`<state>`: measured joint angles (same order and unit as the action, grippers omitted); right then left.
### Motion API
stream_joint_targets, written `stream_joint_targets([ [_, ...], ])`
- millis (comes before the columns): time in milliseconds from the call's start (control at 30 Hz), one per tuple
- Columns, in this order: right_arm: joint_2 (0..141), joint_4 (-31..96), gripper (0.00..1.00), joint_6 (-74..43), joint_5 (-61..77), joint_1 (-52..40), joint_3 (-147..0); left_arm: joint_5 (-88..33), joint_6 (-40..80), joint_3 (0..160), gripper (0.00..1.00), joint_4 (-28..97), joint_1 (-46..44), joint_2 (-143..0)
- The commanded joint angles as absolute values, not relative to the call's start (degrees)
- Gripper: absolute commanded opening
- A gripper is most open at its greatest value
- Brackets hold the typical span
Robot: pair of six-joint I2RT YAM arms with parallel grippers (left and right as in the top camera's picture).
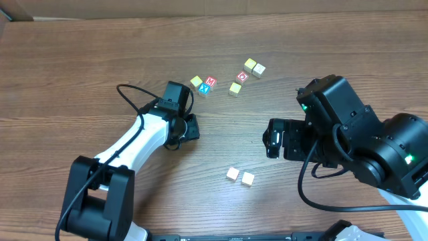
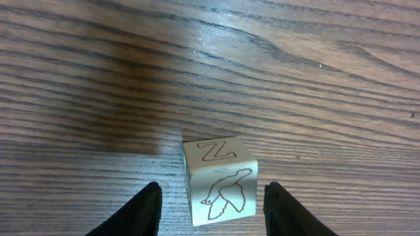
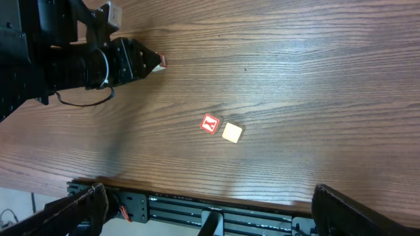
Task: Flip 3 blocks
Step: 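Move the left gripper to the white Z block and grasp it, then carry the Z block next to the red-Y block and lower it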
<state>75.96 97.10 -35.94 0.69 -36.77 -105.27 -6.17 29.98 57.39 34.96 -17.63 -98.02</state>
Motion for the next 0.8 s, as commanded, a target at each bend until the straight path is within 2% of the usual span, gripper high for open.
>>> stream_joint_targets([
  [0,75.5,97.0,1.00,-35.5,0.8,-36.6,-106.2,-5.5,30.0,58.3,0.40,34.9,-17.6,-100.6],
  [267,75.5,97.0,1.00,-35.5,0.8,-36.6,-106.2,-6.0,30.0,58.4,0.22,34.5,-17.6,-101.2],
  [567,75.5,97.0,1.00,-35.5,0.8,-36.6,-106.2,-9.7,25.9,62.7,0.13,39.8,-17.8,-100.7],
  [767,75.5,97.0,1.00,-35.5,0.8,-36.6,-106.2,-11.2,13.6,65.0,0.13,46.5,-20.3,-98.3],
])
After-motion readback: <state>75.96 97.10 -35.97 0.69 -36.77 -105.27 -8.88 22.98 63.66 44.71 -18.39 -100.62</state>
